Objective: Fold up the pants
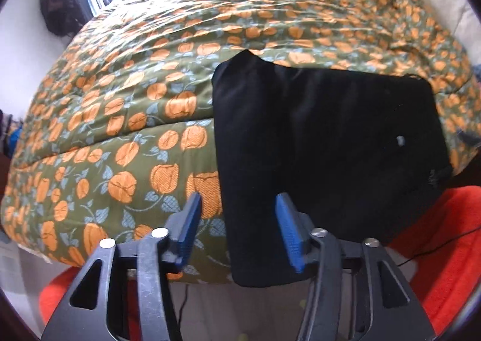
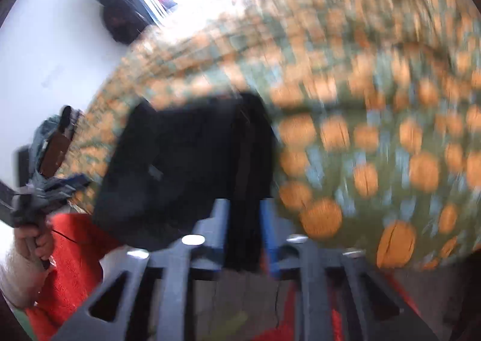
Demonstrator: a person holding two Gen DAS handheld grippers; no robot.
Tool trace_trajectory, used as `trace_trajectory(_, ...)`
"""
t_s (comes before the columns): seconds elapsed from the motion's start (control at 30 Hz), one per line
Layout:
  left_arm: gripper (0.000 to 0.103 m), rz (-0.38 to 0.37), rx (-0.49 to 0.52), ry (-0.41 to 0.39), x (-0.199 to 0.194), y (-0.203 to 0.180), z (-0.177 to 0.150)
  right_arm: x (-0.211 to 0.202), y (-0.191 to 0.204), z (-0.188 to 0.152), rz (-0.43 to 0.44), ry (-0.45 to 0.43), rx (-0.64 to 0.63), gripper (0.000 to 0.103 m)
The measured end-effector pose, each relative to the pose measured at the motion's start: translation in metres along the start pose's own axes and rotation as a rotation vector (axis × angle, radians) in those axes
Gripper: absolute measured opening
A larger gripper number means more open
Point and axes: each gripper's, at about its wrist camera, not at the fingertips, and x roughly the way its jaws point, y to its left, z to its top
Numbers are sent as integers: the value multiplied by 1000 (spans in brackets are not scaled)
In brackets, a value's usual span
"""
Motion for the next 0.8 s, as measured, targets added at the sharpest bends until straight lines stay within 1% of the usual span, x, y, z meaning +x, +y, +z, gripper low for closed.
trace_trajectory(0.03, 58, 18, 4, 2, 2, -2, 0, -9, 12, 5, 22, -52, -38, 51)
trace_trajectory(0.07, 58, 35, 9, 7, 5, -4, 1, -13, 24, 8, 40, -83, -73, 57)
trace_trajectory(0.13, 58, 57, 9, 21, 9, -6, 1, -13, 44, 12, 64, -104, -142, 57)
trace_trajectory(0.2, 58, 65, 12, 29, 11, -8, 2, 2, 56, 14, 67, -81, -175, 57)
trace_trajectory(0.27, 59, 76, 21, 35, 12, -11, 1, 22, 55, 13, 85, -49, -163, 56)
trace_trajectory(0.3, 59, 80, 26, 38, 13, -11, 2, 31, 53, 11, 79, -35, -153, 56)
trace_trajectory(0.33, 59, 85, 33, 41, 13, -12, 1, 40, 54, 6, 61, -4, -148, 56)
trace_trajectory(0.4, 59, 90, 41, 49, 15, -14, 1, 60, 48, -2, -2, 84, -139, 56)
trace_trajectory(0.43, 59, 91, 43, 53, 16, -14, 1, 63, 45, -5, -13, 98, -132, 56)
trace_trajectory(0.5, 60, 88, 43, 55, 15, -10, 1, 54, 40, -6, 15, 75, -97, 56)
trace_trajectory(0.53, 61, 85, 40, 54, 15, -7, 2, 45, 34, -3, 50, 58, -59, 58)
trace_trajectory(0.57, 65, 77, 26, 50, 13, 0, 4, 38, 26, -1, 76, 53, -22, 66)
trace_trajectory(0.6, 73, 64, 8, 47, 13, 8, 5, 32, 15, 2, 96, 41, 27, 74)
trace_trajectory(0.63, 80, 36, -19, 47, 14, 19, 7, 25, -3, 5, 114, 35, 92, 76)
trace_trajectory(0.67, 83, -8, -63, 55, 17, 34, 9, 25, -14, 5, 127, 44, 138, 76)
trace_trajectory(0.7, 86, -43, -96, 71, 23, 44, 10, 26, -33, 4, 160, 80, 207, 76)
trace_trajectory(0.77, 86, -152, -162, 139, 41, 62, 12, 35, -53, -2, 251, 159, 290, 76)
trace_trajectory(0.8, 85, -187, -177, 171, 50, 65, 13, 43, -58, -4, 279, 197, 306, 76)
